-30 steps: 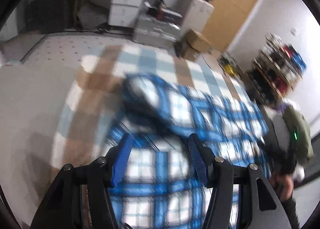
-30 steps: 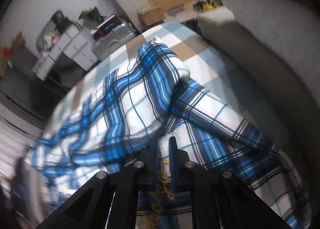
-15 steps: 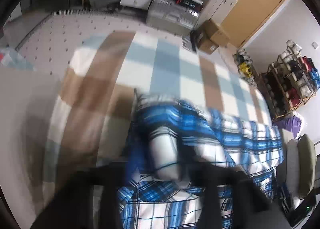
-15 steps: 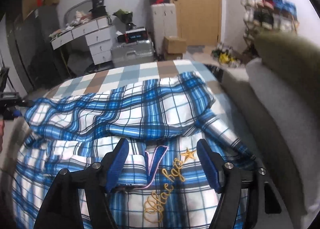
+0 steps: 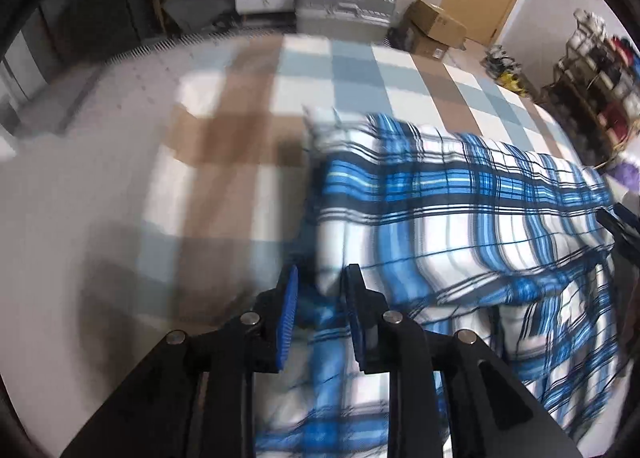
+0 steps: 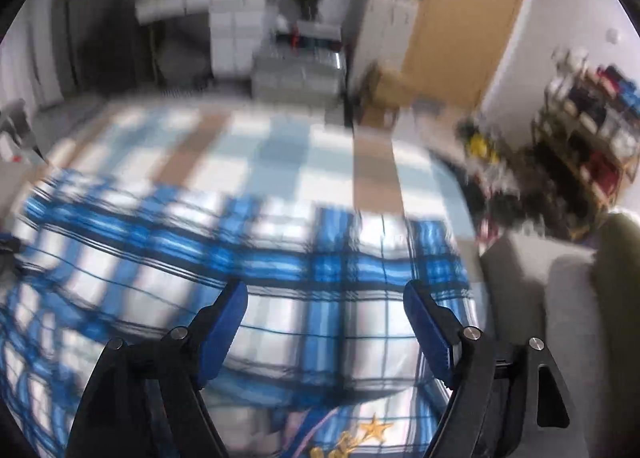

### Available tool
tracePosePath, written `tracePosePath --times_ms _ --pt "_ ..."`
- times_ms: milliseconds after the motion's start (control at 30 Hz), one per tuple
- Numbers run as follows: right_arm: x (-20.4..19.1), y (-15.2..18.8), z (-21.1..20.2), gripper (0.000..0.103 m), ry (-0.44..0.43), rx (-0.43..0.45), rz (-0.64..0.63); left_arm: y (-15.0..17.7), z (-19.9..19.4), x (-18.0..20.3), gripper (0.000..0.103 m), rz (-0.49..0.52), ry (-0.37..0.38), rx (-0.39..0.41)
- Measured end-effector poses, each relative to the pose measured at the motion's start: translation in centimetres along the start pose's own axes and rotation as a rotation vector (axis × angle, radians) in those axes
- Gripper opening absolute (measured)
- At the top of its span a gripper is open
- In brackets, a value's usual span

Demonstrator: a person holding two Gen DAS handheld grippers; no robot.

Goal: Fold large clothes

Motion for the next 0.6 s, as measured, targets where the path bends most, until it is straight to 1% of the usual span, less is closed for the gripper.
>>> tracePosePath --times_ms 33,67,100,133,167,200,233,267,300,333,367,400,433,467,500,533,567,600 --pt "0.3 0.1 1.8 0.080 0.015 -0.059 -0.006 -0.3 -2.0 0.1 0.019 0.004 -0.046 0.051" --pt "0.4 0.6 3.7 0.080 0.023 -0.133 -0.025 -0.8 -4.3 1.0 0.019 0.022 0.009 0.138" --pt "0.7 1.3 4.7 0.080 0.016 -0.176 -0.039 -1.4 -6.2 2.6 0.022 0.067 0.107 0.205" --pt "0.7 1.7 5.7 0.080 -0.001 -0.217 -0.053 -2.1 -7.1 4.1 0.044 0.113 0.169 0.225" --pt "0.8 1.9 6.1 0.079 -0.008 -0.232 -0.066 -2.6 -7.3 5.2 0.076 0.141 0.184 0.222" --pt "0.6 1.7 6.0 0.076 -0.003 -0.225 -0.074 -3.4 -7.1 6.3 0.081 0.168 0.182 0.214" --pt "0.8 1.0 5.3 0.076 0.018 -0.185 -0.069 -4.2 -6.2 7.4 0.081 0.191 0.179 0.206" --pt "1.0 0.0 4.3 0.077 0.023 -0.133 -0.053 -4.9 -4.8 8.2 0.081 0.209 0.172 0.180" --pt "1.1 -1.3 2.9 0.079 0.001 -0.047 -0.025 -5.6 -2.6 8.6 0.081 0.224 0.174 0.130" --pt "0.9 -2.0 2.2 0.080 -0.011 -0.002 -0.017 -5.8 -0.5 8.6 0.081 0.227 0.167 0.077" --pt "0.6 -2.6 2.2 0.081 -0.018 0.006 -0.026 -5.7 2.0 8.1 0.080 0.216 0.145 0.023" --pt "0.1 -3.0 2.4 0.081 -0.027 0.001 -0.043 -5.3 3.8 7.6 0.078 0.195 0.132 -0.016" --pt "-0.5 -3.2 3.2 0.081 -0.025 -0.017 -0.073 -4.7 6.0 6.9 0.071 0.158 0.124 -0.073" --pt "-0.9 -3.1 4.5 0.081 0.002 -0.042 -0.103 -4.0 7.6 6.0 0.066 0.127 0.118 -0.117" --pt "-1.0 -2.7 5.8 0.081 0.026 -0.076 -0.125 -3.6 8.4 5.5 0.066 0.108 0.120 -0.134" --pt "-1.1 -2.2 7.2 0.081 0.039 -0.123 -0.143 -3.1 8.8 5.2 0.067 0.098 0.123 -0.123" --pt "-1.3 -1.5 8.4 0.080 0.030 -0.173 -0.161 -2.8 8.6 5.4 0.067 0.122 0.109 -0.101" --pt "-1.3 -0.8 9.2 0.083 0.003 -0.196 -0.172 -2.6 8.7 5.6 0.067 0.151 0.088 -0.111"
Point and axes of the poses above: each gripper's, at about its wrist camera, not at the fingertips, and z roughly the way its jaws point, x to its right, y to its underside, the point moved 4 cm from there along z, roughly the way its jaws point, and after that the axes turned 14 degrees about y, right-handed, at the moved point
